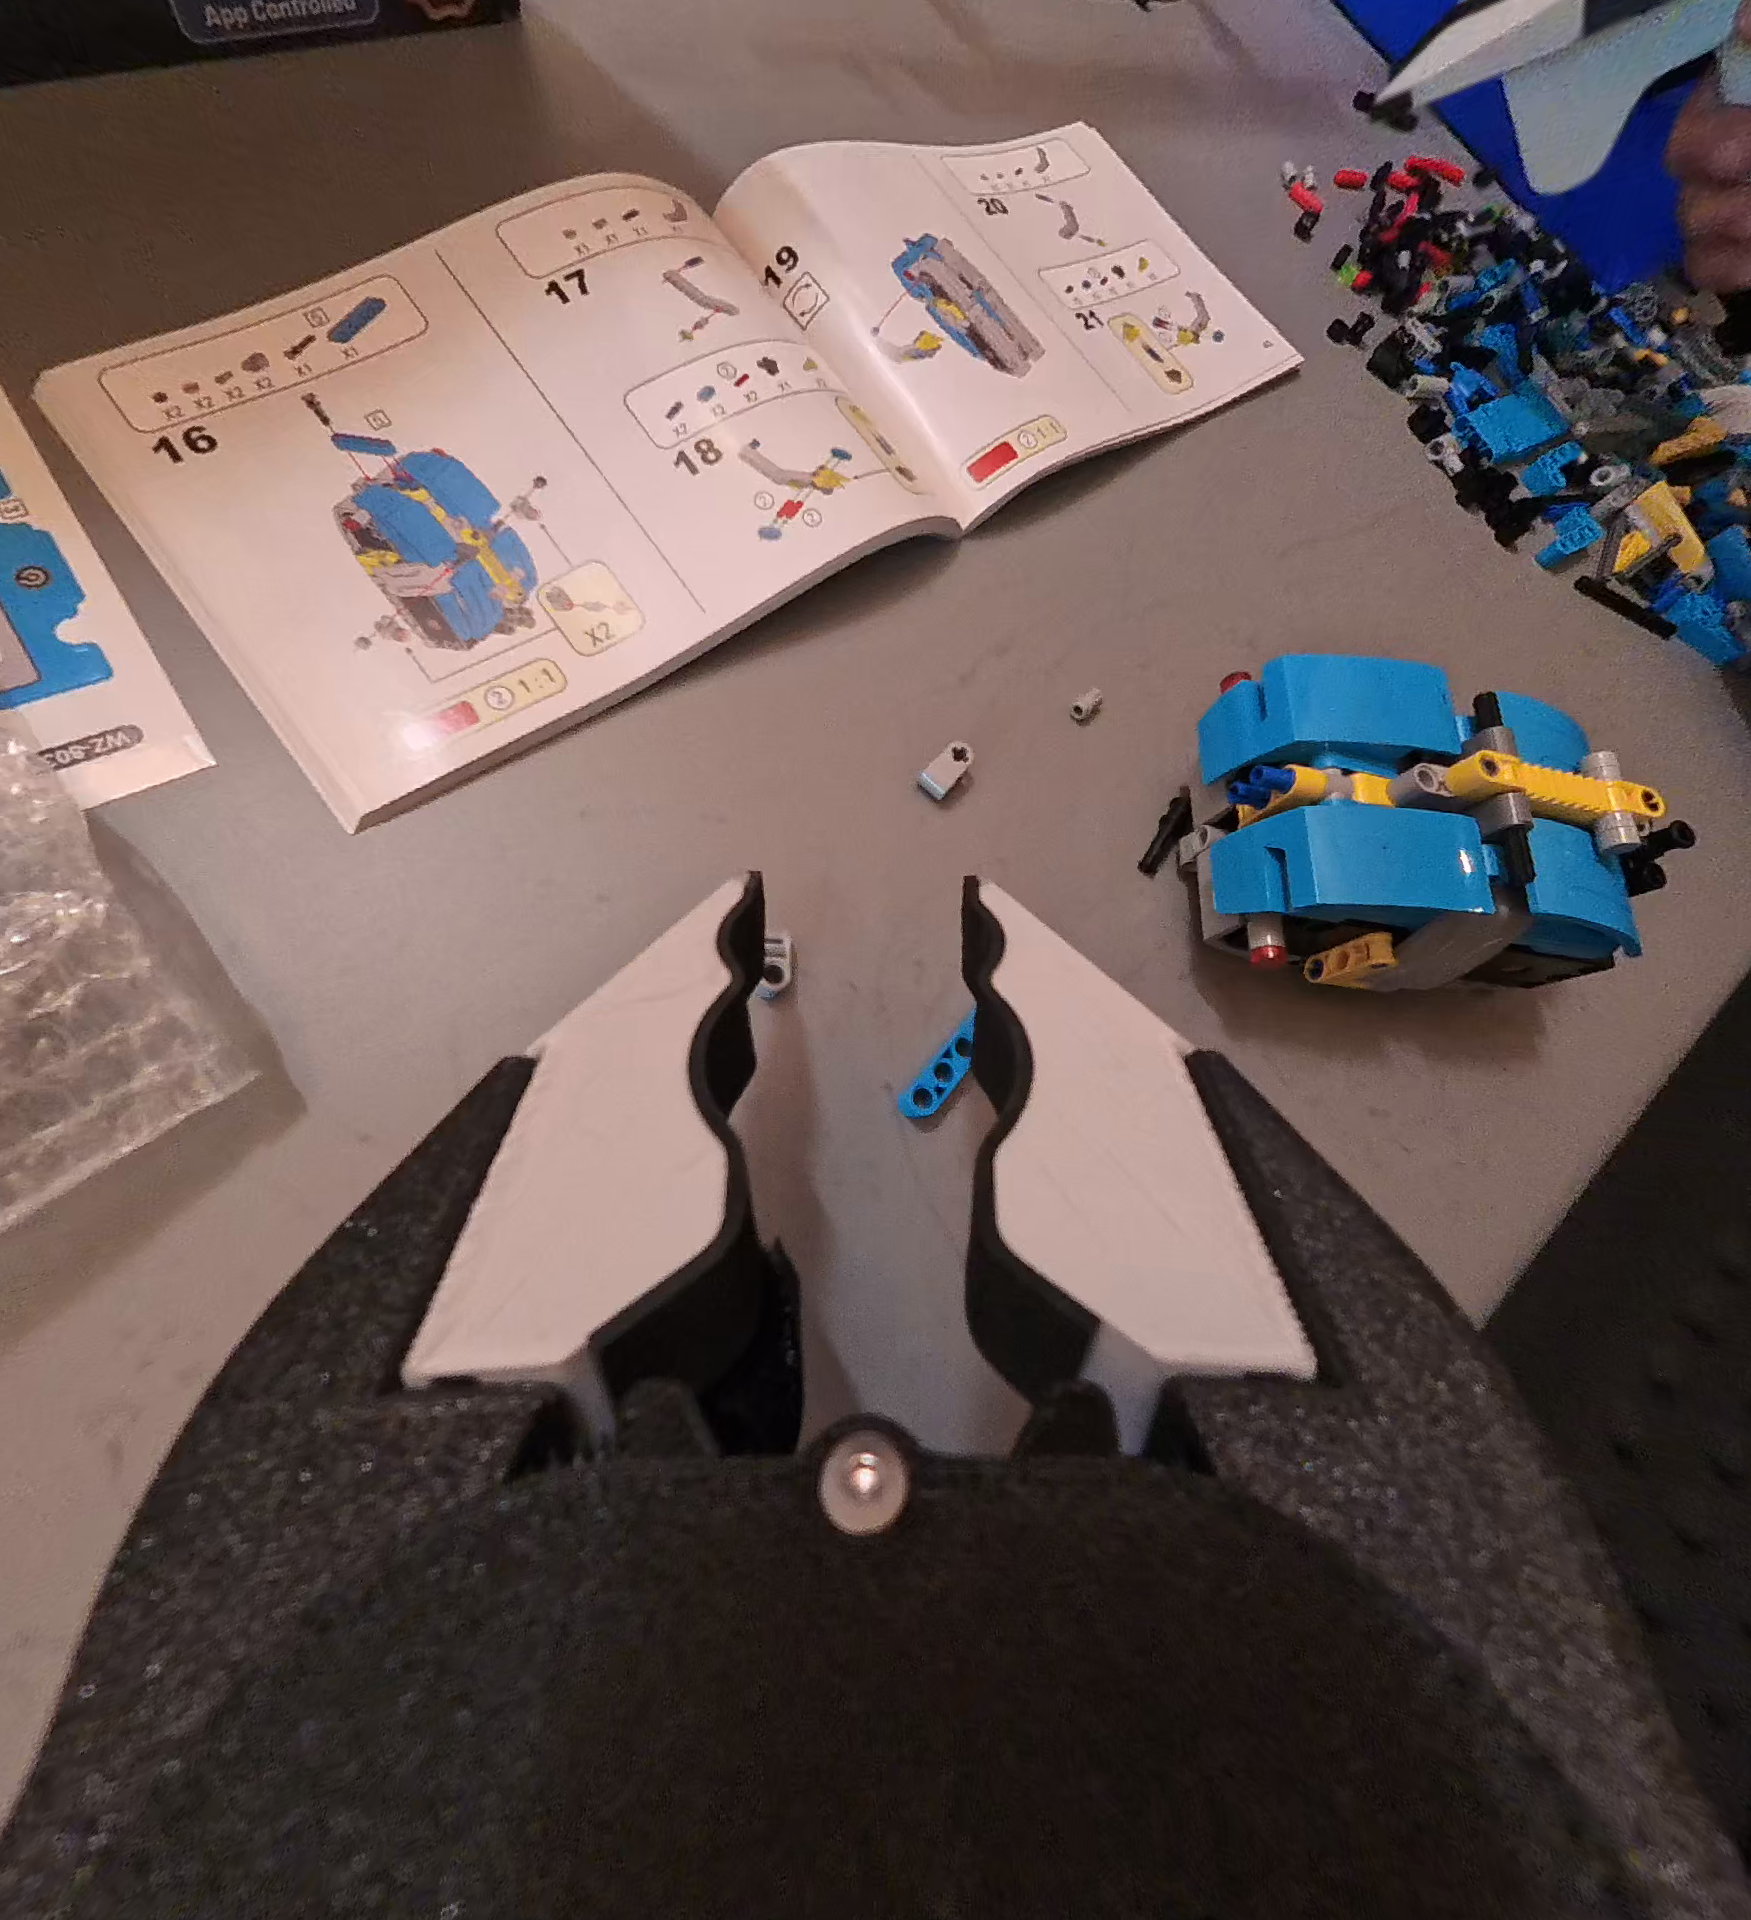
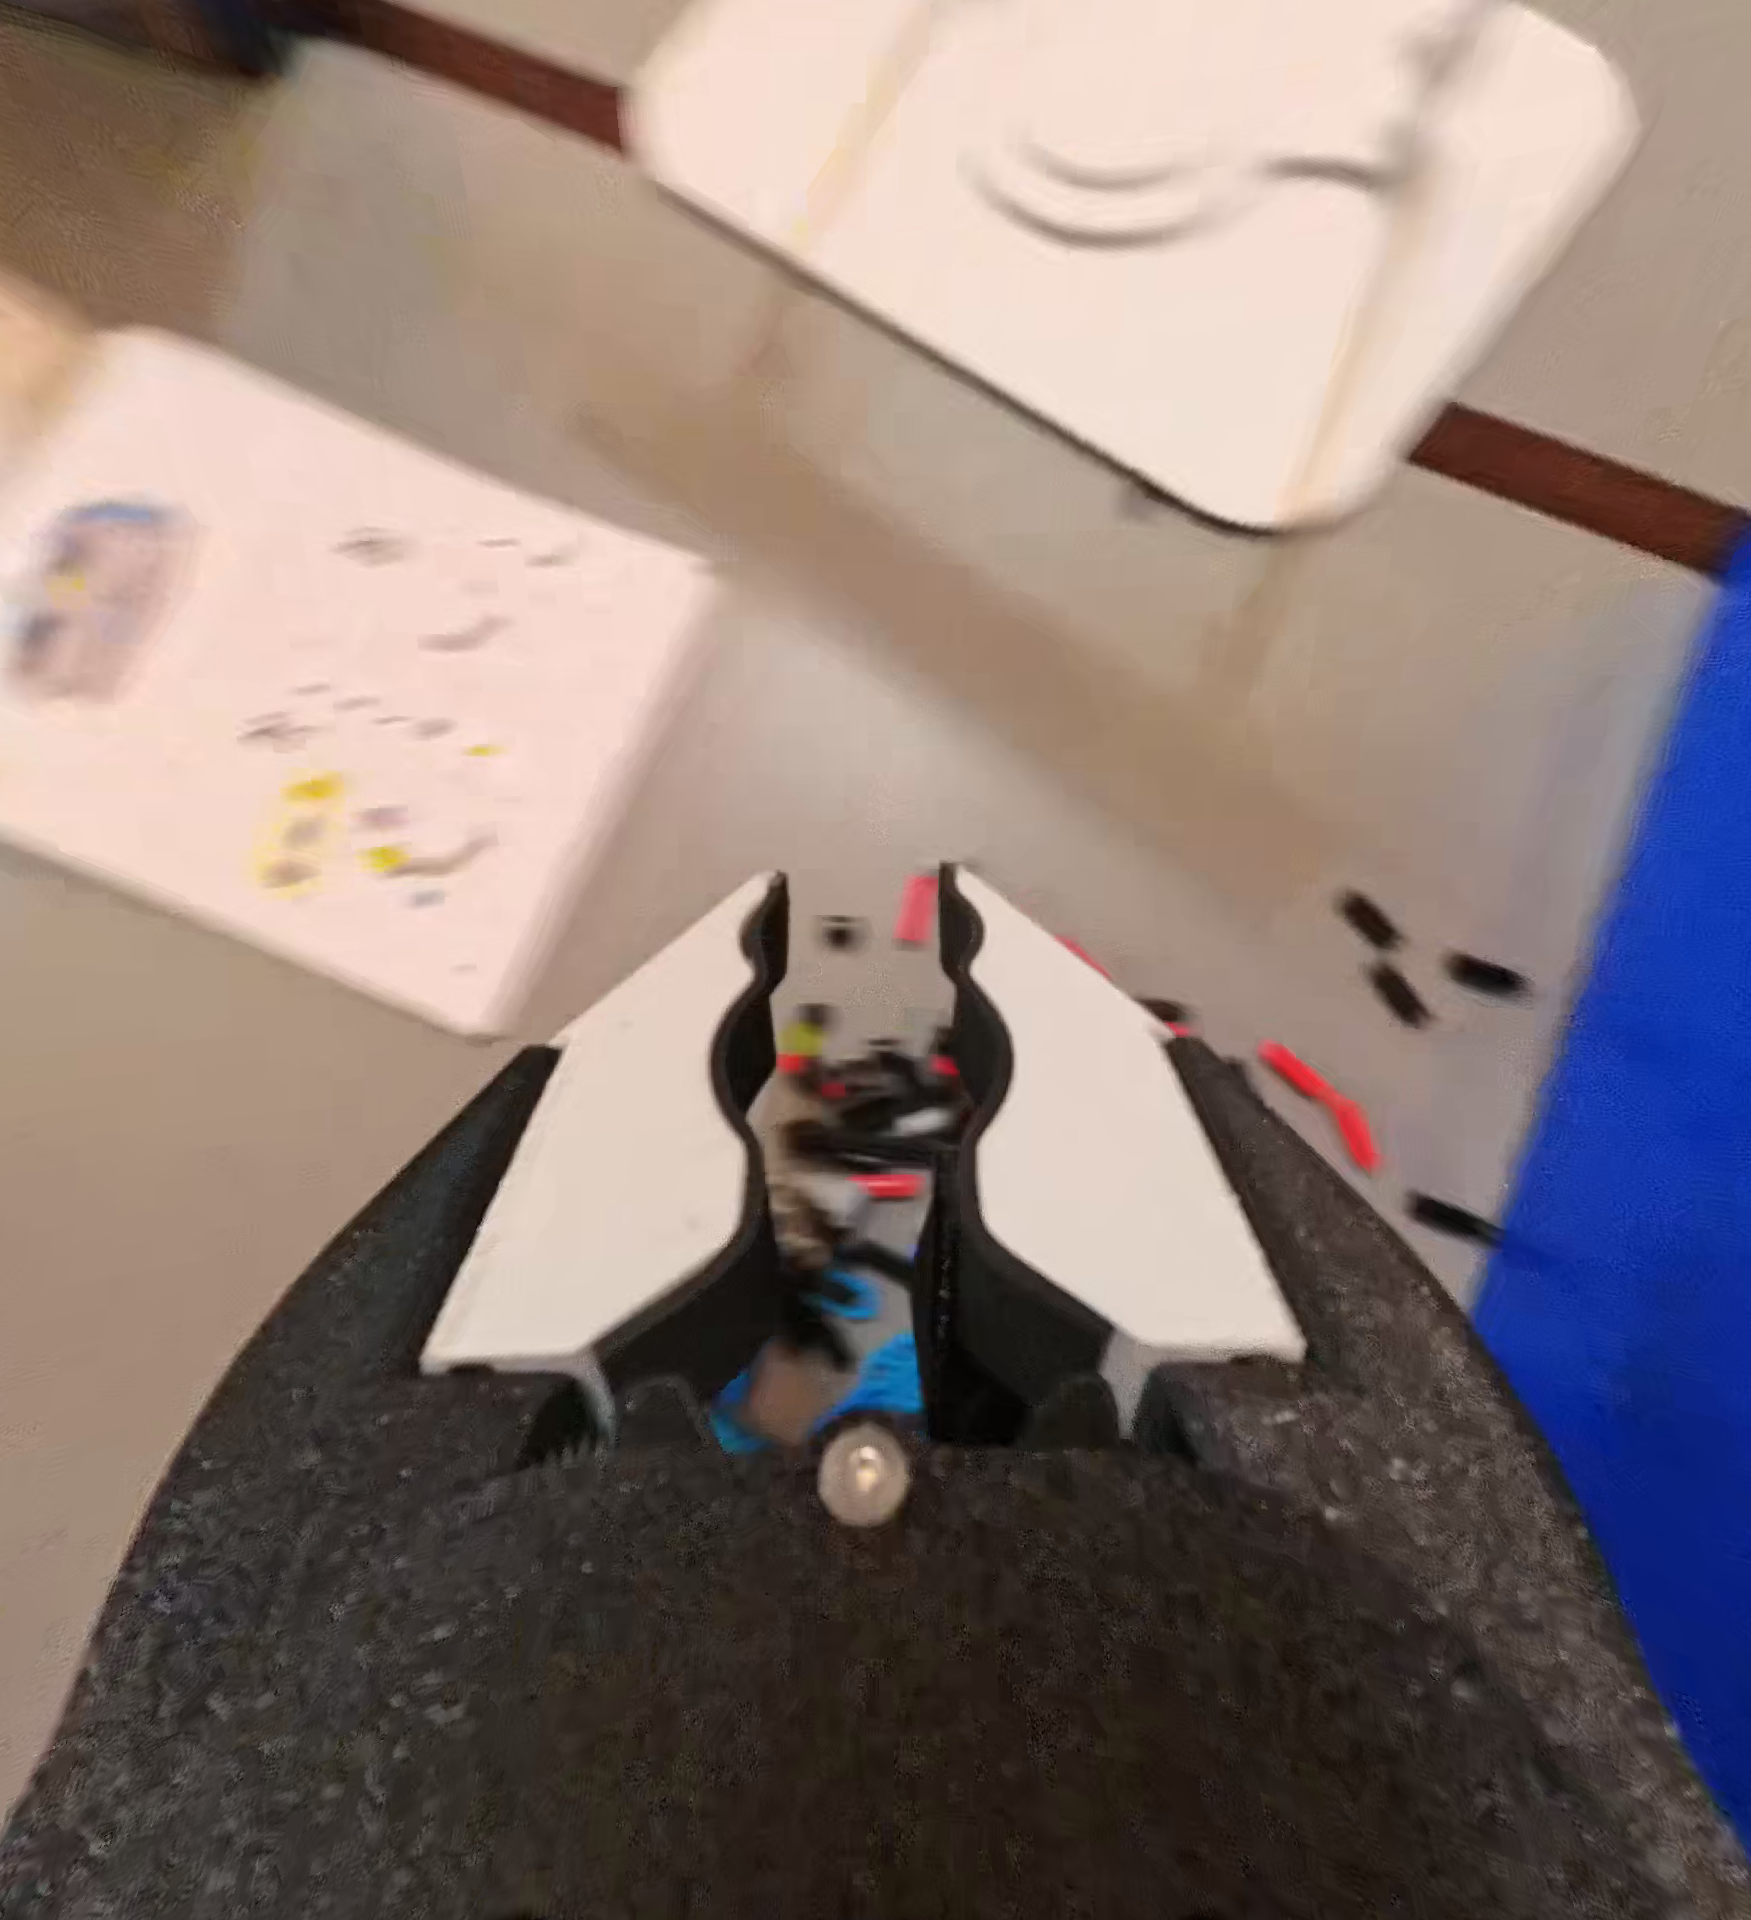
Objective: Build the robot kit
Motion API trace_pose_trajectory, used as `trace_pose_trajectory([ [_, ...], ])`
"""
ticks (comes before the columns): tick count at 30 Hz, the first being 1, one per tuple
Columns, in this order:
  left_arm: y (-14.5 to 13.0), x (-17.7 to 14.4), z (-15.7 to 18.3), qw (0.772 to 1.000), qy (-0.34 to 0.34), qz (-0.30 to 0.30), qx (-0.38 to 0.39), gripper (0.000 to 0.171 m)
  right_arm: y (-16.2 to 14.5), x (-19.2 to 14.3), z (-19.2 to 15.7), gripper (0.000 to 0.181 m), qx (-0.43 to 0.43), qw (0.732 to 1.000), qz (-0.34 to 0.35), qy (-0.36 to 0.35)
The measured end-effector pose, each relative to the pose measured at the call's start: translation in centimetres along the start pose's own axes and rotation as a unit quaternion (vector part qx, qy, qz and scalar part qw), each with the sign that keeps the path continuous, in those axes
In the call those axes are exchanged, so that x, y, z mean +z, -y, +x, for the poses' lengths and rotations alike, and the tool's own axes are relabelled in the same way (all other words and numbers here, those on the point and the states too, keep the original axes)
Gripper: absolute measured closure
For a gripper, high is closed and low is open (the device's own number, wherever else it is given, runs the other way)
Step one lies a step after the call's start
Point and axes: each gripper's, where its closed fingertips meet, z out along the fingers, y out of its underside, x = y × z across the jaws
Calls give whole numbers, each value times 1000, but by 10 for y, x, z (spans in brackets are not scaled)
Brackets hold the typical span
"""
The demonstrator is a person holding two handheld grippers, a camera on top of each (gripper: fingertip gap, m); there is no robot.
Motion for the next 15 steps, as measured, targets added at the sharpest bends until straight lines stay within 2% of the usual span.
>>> trace_pose_trajectory([
  [3,0,3,1,1000,-2,-2,1,134,-4,11,42,153,64,997,9,-37],
  [7,-1,7,3,1000,-3,-5,3,134,-5,28,40,155,105,994,-3,-4],
  [11,-5,6,2,1000,2,-7,7,134,-9,21,30,156,82,997,-8,5],
  [15,-7,8,2,1000,-7,-9,-3,134,-13,20,26,157,15,1000,-16,-13],
])
